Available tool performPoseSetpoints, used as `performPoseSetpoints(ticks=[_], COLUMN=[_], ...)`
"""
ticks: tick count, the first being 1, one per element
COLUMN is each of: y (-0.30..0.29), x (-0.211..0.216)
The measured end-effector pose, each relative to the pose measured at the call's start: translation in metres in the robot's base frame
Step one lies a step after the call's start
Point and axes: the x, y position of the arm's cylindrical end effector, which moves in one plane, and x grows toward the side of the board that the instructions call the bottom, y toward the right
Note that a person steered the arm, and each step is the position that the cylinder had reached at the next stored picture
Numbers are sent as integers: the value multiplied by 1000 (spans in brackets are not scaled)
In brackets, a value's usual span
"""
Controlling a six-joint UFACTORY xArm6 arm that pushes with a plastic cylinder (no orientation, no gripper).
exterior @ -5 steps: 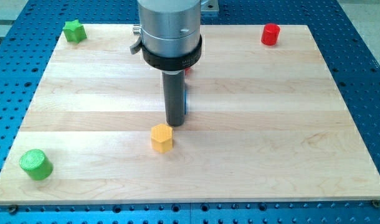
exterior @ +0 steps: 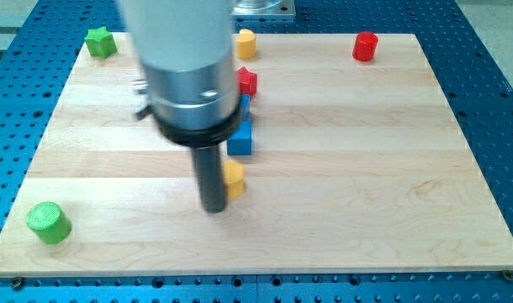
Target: Move the yellow hexagon vertically below the blue cube
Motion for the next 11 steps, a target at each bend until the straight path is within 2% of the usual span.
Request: performPoseSetpoints(ticks=[1, 2, 5, 6, 7, 9, 10, 11], y=[7, 32, 27, 32, 6, -226, -239, -171], x=[5, 29, -8, 48, 80, 78, 67, 46])
